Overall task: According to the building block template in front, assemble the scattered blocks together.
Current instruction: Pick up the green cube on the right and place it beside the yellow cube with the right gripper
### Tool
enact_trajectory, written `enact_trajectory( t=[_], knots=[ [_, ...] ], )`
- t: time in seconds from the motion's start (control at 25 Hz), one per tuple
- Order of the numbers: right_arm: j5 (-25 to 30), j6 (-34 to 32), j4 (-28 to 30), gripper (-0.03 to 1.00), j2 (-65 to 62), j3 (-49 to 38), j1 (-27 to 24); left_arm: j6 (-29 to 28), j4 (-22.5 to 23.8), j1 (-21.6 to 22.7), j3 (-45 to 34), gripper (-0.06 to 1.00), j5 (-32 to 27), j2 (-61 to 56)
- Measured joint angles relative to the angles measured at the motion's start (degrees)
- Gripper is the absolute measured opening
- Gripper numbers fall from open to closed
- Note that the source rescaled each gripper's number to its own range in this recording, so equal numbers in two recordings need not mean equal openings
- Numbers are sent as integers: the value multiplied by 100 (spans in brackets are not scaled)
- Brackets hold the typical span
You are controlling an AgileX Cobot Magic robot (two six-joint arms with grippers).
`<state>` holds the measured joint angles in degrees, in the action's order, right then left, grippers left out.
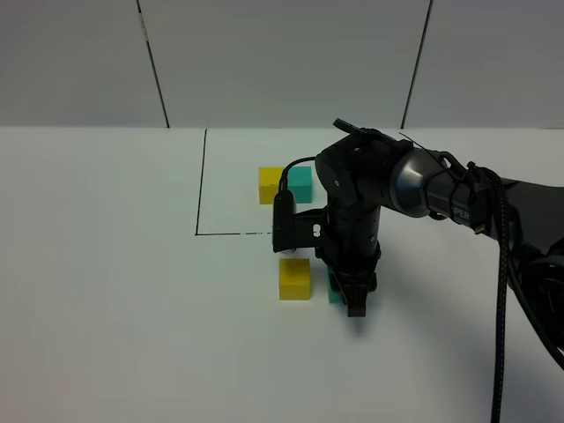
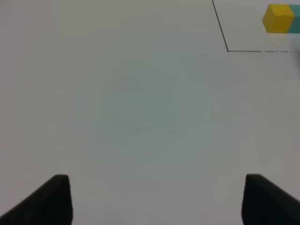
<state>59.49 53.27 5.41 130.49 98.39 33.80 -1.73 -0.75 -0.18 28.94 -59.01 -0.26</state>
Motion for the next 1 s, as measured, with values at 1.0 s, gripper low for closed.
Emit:
enact_trajectory(
  t=[1.0],
  knots=[
    [-224, 0, 12, 0, 161, 43, 23, 5, 0, 0, 0, 63, 0, 0]
  ],
)
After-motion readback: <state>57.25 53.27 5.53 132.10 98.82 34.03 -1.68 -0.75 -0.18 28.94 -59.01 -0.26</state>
